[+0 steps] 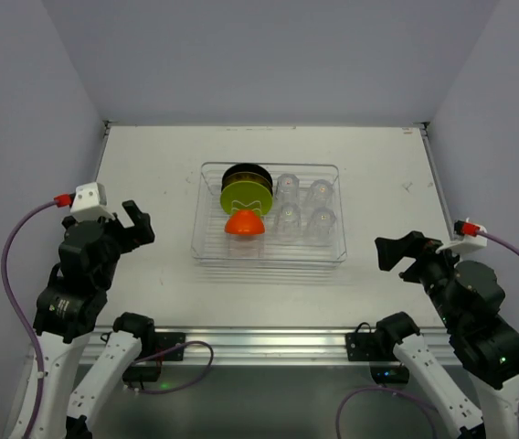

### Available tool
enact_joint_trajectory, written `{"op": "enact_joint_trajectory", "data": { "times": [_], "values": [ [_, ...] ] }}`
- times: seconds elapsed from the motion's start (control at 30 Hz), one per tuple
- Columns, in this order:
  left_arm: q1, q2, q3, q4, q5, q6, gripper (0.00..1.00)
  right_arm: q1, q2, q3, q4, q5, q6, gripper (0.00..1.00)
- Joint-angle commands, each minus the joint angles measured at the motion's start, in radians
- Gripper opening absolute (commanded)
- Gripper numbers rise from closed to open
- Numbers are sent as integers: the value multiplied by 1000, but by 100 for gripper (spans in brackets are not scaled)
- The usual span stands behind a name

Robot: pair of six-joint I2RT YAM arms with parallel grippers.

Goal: Unload the mixed dishes from the dish rack

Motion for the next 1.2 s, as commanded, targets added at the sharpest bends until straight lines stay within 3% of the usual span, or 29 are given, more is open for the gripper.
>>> {"op": "enact_joint_trajectory", "data": {
  "times": [0.0,0.13,0.23,0.27,0.37,0.47,0.53,0.6,0.7,0.9,1.0,1.17],
  "values": [
    [4,1,0,-8,-62,-69,100,-1,-1,15,23,43,32,99],
    [4,7,28,-13,2,-112,100,-1,-12,14,30,43,48,99],
    [4,-8,-6,70,181,-188,100,-1,-12,-9,56,29,49,99],
    [4,-13,-26,108,304,-222,100,-1,-12,-17,58,23,52,99],
    [4,-14,-153,277,513,-430,100,-1,-10,-48,59,11,91,99],
    [0,19,-239,424,563,-653,100,-3,-12,-71,70,-18,114,99],
    [-50,55,-232,489,495,-698,100,-1,-15,-92,93,-32,121,99],
    [-118,100,-203,521,326,-760,100,-1,-13,-112,110,-49,135,99],
    [-338,191,-172,524,105,-860,100,-3,10,-124,138,-68,154,99],
    [-676,323,-173,535,-278,-1109,100,-3,16,-140,141,-78,170,99],
    [-749,389,-167,511,-383,-1233,100,-1,-3,-146,132,-71,170,99],
    [-760,544,-134,526,-426,-1354,100,-1,-27,-134,121,-77,151,99]
  ]
}}
